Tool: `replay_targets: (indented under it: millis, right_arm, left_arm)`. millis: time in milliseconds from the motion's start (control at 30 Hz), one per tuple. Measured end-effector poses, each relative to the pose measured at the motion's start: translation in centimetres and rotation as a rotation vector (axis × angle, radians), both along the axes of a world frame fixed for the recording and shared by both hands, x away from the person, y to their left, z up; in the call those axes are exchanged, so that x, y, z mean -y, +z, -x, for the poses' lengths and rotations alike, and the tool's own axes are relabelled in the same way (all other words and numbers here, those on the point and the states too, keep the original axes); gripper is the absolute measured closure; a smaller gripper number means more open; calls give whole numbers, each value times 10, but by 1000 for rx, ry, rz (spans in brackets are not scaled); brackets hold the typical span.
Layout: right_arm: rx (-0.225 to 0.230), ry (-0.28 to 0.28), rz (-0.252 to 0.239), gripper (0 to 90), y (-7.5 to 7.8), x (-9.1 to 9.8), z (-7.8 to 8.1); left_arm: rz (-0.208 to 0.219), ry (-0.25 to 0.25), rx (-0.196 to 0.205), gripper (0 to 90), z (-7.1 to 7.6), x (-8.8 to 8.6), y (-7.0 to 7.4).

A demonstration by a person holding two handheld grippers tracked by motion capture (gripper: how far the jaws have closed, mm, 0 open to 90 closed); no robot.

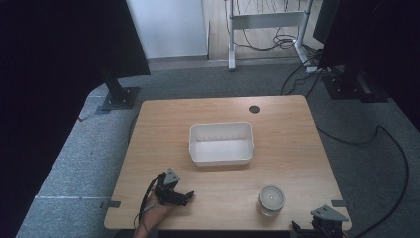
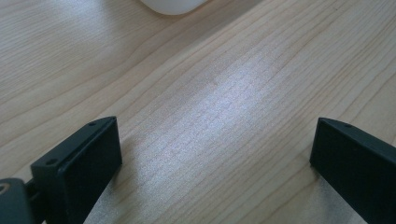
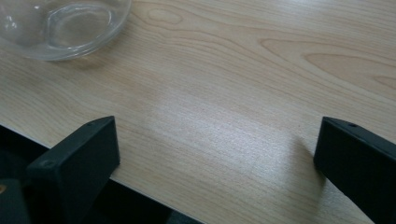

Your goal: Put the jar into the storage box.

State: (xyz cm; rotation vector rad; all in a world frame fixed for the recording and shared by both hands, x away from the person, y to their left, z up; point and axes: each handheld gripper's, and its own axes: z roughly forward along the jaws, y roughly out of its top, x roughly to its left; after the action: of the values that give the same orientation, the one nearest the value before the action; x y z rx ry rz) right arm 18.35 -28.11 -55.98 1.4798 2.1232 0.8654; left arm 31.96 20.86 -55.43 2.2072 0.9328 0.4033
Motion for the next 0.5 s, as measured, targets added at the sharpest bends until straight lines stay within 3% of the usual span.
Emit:
replay_targets:
  millis: [500]
  right_arm:
    - [10,20,-12,15,4,-6,2]
  left_arm:
    - [0,0,0,18,0,0,0]
